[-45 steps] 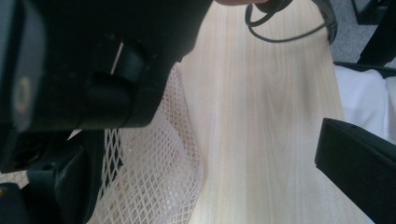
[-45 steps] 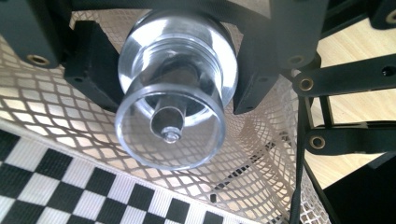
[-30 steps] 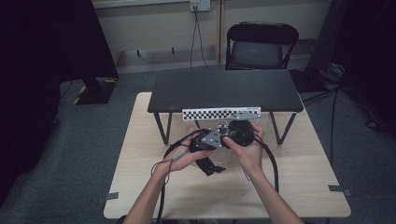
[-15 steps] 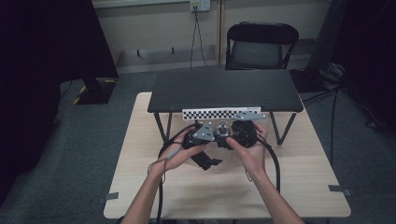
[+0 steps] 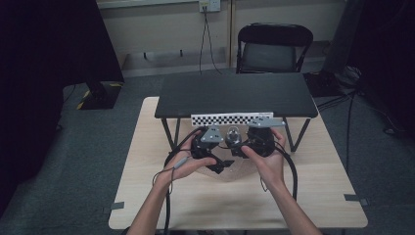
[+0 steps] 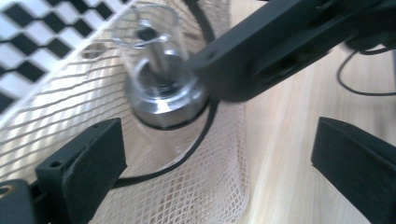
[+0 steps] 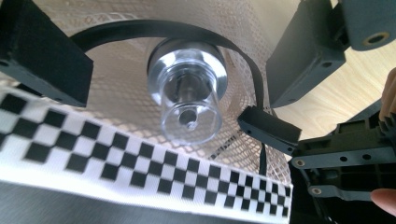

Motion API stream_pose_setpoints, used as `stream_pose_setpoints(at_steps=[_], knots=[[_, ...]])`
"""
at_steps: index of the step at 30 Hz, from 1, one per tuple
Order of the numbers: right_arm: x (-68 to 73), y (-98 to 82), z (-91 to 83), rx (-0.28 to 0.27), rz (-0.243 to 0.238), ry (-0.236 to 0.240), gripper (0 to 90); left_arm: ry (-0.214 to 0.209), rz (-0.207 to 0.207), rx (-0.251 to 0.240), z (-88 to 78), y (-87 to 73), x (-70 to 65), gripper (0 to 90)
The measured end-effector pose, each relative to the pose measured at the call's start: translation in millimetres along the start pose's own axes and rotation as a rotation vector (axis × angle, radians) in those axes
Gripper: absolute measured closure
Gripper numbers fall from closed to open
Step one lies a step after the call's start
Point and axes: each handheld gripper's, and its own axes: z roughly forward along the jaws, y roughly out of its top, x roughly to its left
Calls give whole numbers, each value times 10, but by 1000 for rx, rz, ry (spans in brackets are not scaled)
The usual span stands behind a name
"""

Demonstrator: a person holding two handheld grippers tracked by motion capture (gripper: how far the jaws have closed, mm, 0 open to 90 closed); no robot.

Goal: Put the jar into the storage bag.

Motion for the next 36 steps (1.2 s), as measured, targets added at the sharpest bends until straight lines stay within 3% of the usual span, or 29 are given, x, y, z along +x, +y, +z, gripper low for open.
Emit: stream_pose_setpoints(at_steps=[4,7,11,17,21,25,31,36], knots=[[-35,40,-82,-19,-8,-15,56,12,-44,-25,-64,61,-32,32],[-70,60,-132,-22,-15,-30,56,14,-94,-16,-97,96,-61,30],[-132,49,-212,-32,-8,-36,48,31,-109,-14,-147,97,-86,23],[-199,20,-351,-18,5,-56,18,79,-99,0,-234,66,-121,22],[-255,-2,-454,-26,29,-51,20,181,-73,-1,-252,-12,-154,30],[-322,-65,-541,-38,47,-70,20,195,-84,0,-278,-62,-158,29],[-454,-230,-679,-47,79,-94,26,220,-157,24,-419,-156,-126,30],[-523,-330,-737,-45,83,-106,33,240,-162,39,-483,-264,-123,30]])
